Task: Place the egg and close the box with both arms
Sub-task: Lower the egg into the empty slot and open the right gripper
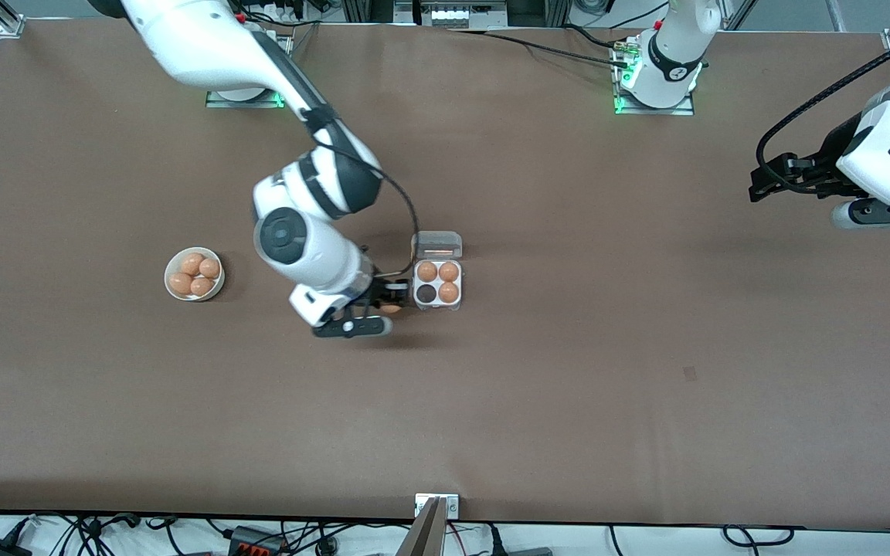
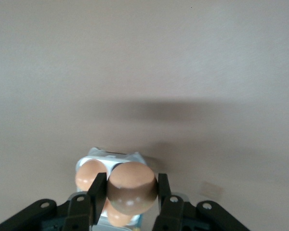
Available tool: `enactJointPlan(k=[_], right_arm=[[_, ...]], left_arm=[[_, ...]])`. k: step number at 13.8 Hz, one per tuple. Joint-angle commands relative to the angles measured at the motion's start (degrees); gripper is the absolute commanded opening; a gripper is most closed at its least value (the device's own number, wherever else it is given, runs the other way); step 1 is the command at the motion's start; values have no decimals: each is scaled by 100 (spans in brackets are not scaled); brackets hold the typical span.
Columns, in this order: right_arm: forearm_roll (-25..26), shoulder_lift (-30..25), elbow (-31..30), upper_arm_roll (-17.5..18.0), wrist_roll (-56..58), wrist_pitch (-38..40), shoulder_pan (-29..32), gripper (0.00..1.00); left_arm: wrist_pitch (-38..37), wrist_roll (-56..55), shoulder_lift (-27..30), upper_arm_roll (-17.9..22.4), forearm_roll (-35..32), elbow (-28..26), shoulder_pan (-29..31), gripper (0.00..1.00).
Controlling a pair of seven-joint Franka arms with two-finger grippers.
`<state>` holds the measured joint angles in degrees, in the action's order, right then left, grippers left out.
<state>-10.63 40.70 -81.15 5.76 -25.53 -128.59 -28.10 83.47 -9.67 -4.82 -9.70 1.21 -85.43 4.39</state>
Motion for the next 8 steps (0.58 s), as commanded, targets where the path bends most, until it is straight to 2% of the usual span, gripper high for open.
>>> enactJointPlan(k=[1, 3, 8], right_arm=[[227, 157, 56, -75, -416, -218, -266, 11], [455, 271, 56, -75, -645, -219, -354, 11], [465, 464, 56, -66, -830, -228, -512, 11]], left_arm=[[-15, 18, 78, -24, -130, -44, 9, 100], [-15, 18, 78, -24, -130, -44, 9, 100], [-15, 27, 78, -24, -130, -35, 9, 100]])
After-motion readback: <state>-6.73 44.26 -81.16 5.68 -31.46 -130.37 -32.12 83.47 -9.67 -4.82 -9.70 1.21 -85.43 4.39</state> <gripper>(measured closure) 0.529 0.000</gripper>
